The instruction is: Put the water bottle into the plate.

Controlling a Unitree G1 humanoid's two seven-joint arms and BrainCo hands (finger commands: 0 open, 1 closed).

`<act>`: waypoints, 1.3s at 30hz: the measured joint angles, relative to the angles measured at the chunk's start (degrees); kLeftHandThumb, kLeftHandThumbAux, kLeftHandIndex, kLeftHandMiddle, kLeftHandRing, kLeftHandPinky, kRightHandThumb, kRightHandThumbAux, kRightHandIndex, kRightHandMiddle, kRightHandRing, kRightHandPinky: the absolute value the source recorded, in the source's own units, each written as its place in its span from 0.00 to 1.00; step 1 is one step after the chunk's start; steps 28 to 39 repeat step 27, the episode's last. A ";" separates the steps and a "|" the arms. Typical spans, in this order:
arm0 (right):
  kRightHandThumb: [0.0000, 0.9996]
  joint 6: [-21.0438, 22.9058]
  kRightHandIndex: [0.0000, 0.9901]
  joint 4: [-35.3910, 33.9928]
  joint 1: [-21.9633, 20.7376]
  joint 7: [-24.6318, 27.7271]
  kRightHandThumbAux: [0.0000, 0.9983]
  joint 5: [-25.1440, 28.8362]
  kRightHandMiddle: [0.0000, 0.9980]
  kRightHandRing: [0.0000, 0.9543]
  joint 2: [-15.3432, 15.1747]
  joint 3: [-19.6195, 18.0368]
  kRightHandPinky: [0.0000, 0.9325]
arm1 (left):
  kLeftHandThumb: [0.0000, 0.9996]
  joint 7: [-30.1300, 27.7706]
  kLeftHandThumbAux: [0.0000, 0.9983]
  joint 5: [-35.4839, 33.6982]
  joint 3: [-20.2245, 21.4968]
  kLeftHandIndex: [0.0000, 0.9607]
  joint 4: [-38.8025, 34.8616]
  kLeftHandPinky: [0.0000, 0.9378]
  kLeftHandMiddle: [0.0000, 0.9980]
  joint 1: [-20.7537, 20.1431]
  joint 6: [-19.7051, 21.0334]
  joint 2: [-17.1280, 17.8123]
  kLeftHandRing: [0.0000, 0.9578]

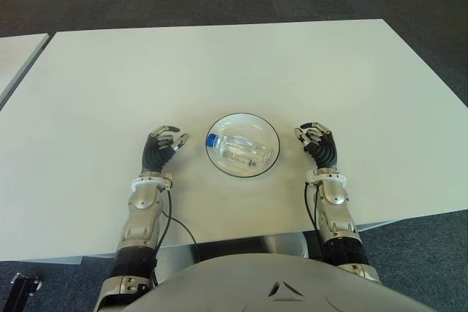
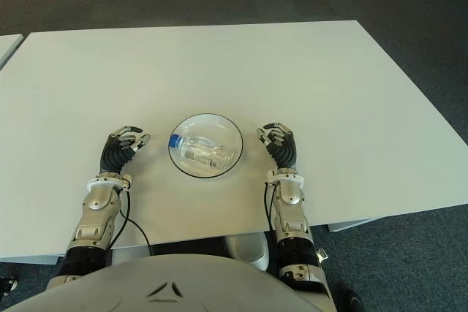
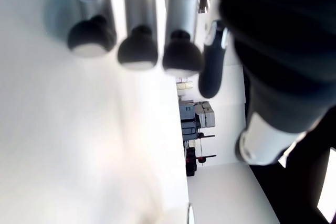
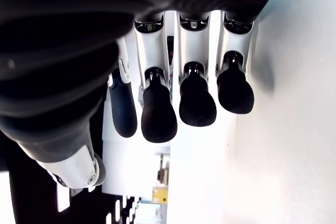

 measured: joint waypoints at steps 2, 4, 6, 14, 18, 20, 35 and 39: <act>0.70 0.00 0.44 0.01 -0.02 0.02 0.73 0.01 0.78 0.80 -0.01 -0.01 0.80 | 0.70 0.00 0.72 -0.06 0.02 0.46 -0.34 0.90 0.87 0.08 0.47 -0.17 0.90; 0.70 0.00 0.44 0.03 -0.03 0.04 0.73 0.01 0.78 0.81 -0.03 -0.02 0.80 | 0.70 0.00 0.72 -0.13 0.07 0.46 -0.54 0.90 0.87 0.15 0.81 -0.32 0.90; 0.70 0.00 0.44 0.04 -0.04 0.13 0.73 0.01 0.78 0.81 -0.03 -0.02 0.80 | 0.70 0.00 0.72 -0.37 0.14 0.46 -0.79 0.90 0.87 0.21 1.20 -0.47 0.89; 0.70 -0.01 0.44 0.14 -0.05 0.45 0.73 0.03 0.78 0.81 -0.06 -0.05 0.80 | 0.70 0.00 0.72 -0.55 0.32 0.46 -1.48 0.90 0.87 0.43 1.77 -0.96 0.89; 0.70 -0.04 0.44 0.18 -0.06 0.48 0.73 0.04 0.78 0.80 -0.06 -0.11 0.79 | 0.70 0.00 0.72 -0.92 0.61 0.46 -1.60 0.90 0.87 0.48 1.78 -1.29 0.89; 0.70 -0.04 0.44 0.18 -0.06 0.48 0.73 0.04 0.78 0.80 -0.06 -0.14 0.78 | 0.70 -0.01 0.72 -1.05 0.76 0.46 -1.62 0.90 0.86 0.50 1.76 -1.40 0.89; 0.70 -0.03 0.44 0.16 -0.10 0.43 0.73 0.03 0.77 0.79 -0.03 -0.23 0.77 | 0.70 -0.55 0.72 -1.70 1.58 0.46 -1.61 0.91 0.87 0.53 1.66 -1.63 0.89; 0.70 -0.03 0.44 0.16 -0.10 0.43 0.73 0.03 0.77 0.79 -0.03 -0.23 0.77 | 0.70 -0.55 0.72 -1.70 1.58 0.46 -1.61 0.91 0.87 0.53 1.66 -1.63 0.89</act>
